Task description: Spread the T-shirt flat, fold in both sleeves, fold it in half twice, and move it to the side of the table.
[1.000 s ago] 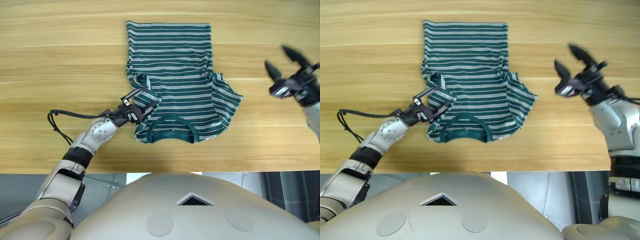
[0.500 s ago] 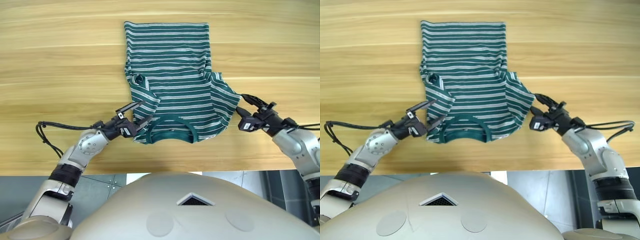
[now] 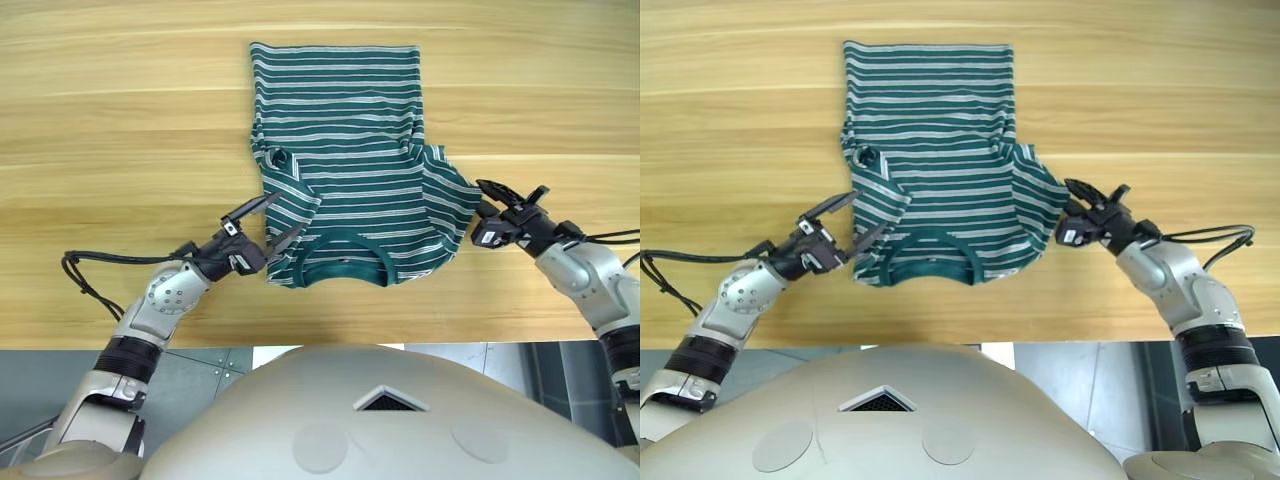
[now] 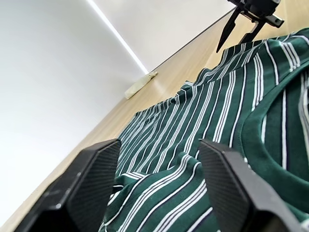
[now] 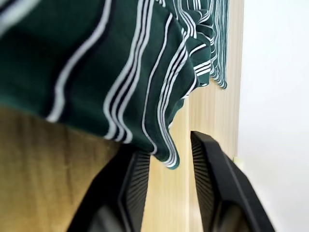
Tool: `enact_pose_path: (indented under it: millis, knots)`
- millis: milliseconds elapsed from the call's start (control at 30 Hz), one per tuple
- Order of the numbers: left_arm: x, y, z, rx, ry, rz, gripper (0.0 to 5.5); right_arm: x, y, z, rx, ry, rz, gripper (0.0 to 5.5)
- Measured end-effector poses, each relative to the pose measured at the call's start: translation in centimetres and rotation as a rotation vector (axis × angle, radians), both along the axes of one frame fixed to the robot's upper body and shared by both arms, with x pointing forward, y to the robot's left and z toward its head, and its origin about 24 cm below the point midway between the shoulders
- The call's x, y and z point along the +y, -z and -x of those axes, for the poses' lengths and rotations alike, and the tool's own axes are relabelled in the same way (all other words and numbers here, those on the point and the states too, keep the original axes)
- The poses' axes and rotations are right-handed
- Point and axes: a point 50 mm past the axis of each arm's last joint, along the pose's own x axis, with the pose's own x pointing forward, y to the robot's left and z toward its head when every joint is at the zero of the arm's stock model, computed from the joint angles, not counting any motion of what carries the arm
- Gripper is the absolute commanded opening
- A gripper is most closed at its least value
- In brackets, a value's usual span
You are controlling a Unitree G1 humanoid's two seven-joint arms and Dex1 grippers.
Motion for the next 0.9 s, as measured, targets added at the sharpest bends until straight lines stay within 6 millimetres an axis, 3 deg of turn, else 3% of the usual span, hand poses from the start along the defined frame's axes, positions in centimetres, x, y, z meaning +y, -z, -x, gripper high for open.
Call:
enact_pose_path:
  millis: [200,433,567,900]
  knots:
    - [0.0,-0.8,0.1,-0.025,-0.006,0.053,2.99,0.0,-0.3,-0.2,-0.017,-0.015,-0.003,0.03]
    - [0.3,-1.3,0.1,-0.048,-0.025,0.089,2.99,0.2,-0.3,-0.5,-0.073,0.018,-0.058,0.03]
    - [0.2,-1.4,0.1,-0.06,-0.028,0.104,2.99,2.0,-0.5,-0.3,-0.106,-0.014,-0.183,0.03]
    - [0.1,-0.9,-0.3,-0.051,-0.038,0.118,2.99,4.2,-2.0,-1.0,-0.194,-0.077,-0.308,0.03]
